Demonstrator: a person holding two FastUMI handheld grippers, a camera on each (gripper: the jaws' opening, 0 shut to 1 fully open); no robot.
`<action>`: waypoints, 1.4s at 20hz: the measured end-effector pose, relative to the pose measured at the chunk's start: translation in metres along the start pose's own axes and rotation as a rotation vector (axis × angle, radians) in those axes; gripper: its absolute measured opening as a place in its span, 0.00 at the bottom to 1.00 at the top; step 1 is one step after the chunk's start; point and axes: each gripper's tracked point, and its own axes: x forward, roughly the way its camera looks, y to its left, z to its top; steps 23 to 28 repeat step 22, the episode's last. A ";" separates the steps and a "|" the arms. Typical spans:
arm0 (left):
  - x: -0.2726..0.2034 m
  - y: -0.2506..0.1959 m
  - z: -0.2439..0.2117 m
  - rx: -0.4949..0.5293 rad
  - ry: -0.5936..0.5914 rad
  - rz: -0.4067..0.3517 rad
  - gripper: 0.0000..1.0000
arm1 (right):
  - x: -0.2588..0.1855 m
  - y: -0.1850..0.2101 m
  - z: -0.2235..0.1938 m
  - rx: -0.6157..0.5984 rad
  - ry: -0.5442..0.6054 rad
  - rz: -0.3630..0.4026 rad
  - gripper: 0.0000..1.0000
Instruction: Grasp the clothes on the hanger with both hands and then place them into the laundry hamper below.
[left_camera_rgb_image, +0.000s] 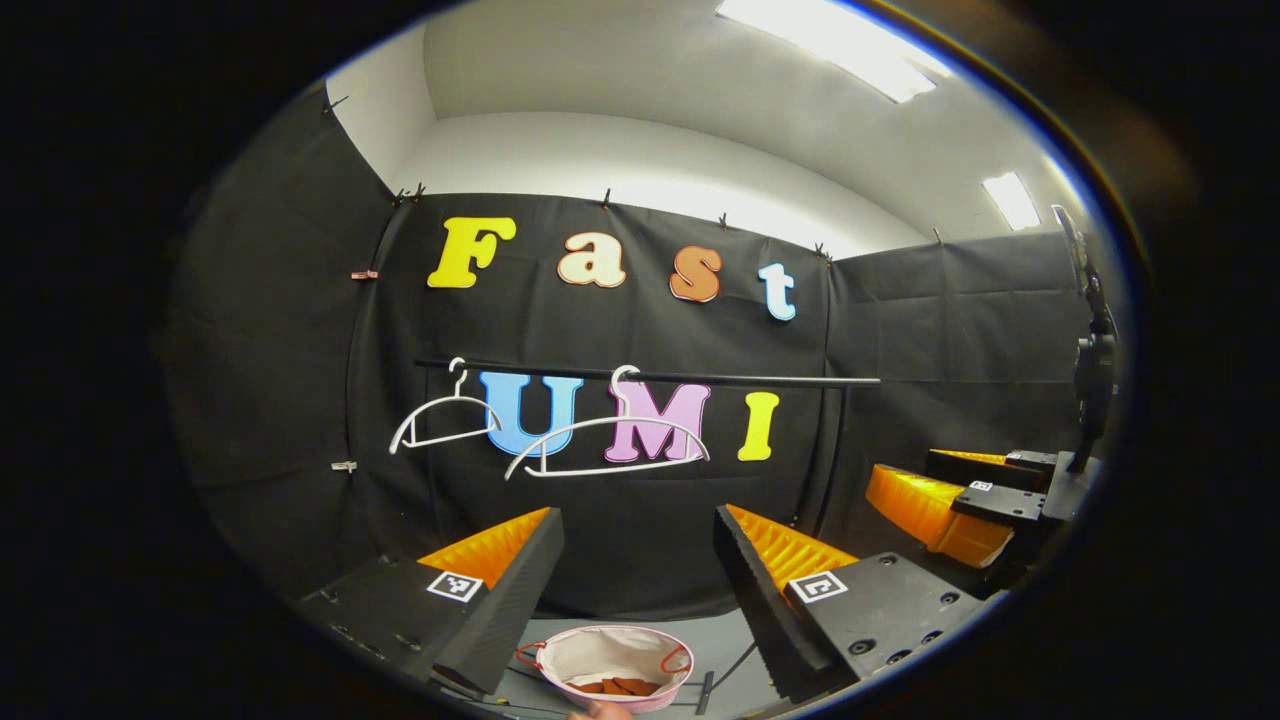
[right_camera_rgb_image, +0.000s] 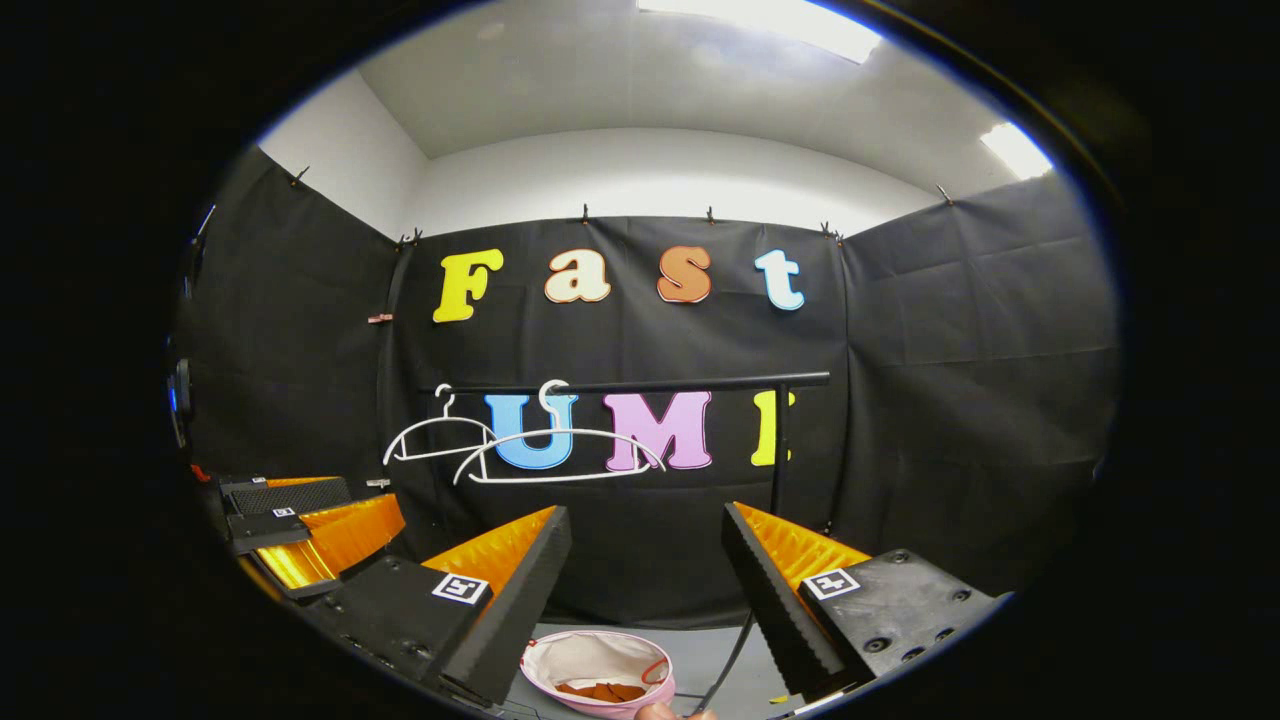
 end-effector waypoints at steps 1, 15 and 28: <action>0.000 0.000 -0.001 0.001 0.002 0.000 0.95 | 0.000 0.001 0.000 -0.003 0.000 0.000 0.98; -0.003 0.014 -0.009 -0.003 0.029 0.010 0.95 | -0.001 0.013 -0.012 -0.010 0.023 0.004 1.00; 0.000 0.015 -0.010 0.006 0.033 0.017 0.95 | 0.003 0.017 -0.016 -0.005 0.030 0.016 0.99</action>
